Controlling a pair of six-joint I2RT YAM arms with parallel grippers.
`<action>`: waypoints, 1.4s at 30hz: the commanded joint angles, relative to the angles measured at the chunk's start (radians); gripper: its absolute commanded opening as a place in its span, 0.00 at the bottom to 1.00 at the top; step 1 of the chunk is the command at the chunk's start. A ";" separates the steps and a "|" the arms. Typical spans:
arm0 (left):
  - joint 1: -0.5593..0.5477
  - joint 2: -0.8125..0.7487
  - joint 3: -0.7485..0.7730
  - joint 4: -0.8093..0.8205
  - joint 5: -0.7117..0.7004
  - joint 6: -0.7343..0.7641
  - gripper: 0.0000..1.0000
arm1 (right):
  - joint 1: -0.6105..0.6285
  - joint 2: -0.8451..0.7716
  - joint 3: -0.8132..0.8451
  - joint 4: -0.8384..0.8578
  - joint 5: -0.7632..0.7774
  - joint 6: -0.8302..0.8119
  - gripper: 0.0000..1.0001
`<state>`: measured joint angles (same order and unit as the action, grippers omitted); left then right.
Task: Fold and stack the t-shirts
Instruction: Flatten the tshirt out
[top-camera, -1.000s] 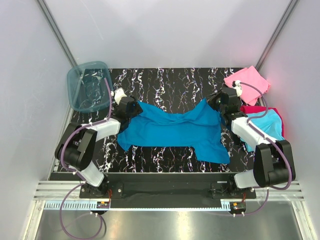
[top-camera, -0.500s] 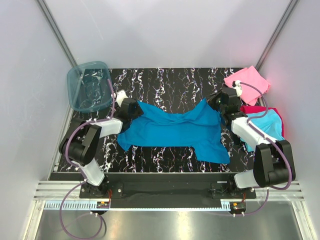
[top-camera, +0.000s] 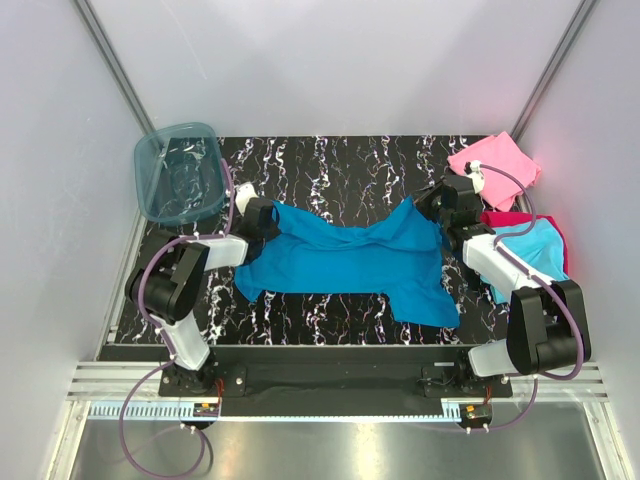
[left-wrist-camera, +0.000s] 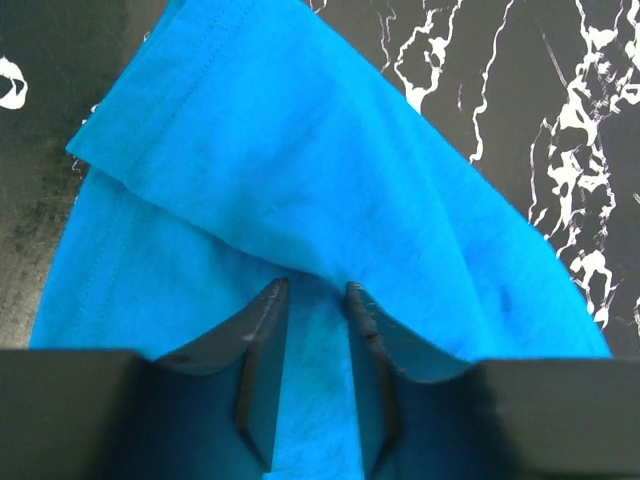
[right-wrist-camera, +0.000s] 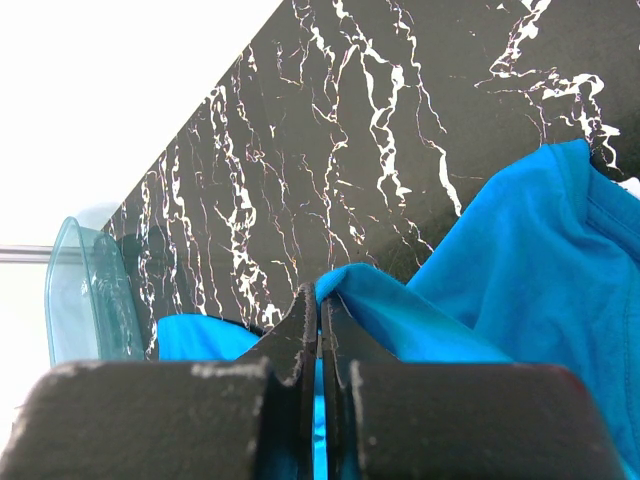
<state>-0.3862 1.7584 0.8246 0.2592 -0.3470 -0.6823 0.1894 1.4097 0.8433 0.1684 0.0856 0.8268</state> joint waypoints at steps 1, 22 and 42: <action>0.006 0.004 0.047 0.057 0.002 0.020 0.27 | -0.005 -0.020 0.005 0.033 0.011 -0.003 0.00; 0.009 -0.083 0.033 0.025 -0.018 0.035 0.00 | -0.007 -0.044 0.008 0.031 0.023 -0.003 0.00; -0.057 -0.574 0.145 -0.296 -0.124 0.121 0.00 | -0.011 -0.336 0.157 -0.194 0.062 -0.018 0.00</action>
<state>-0.4267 1.2499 0.9733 0.0067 -0.4259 -0.5892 0.1818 1.1564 0.9569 0.0372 0.1135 0.8257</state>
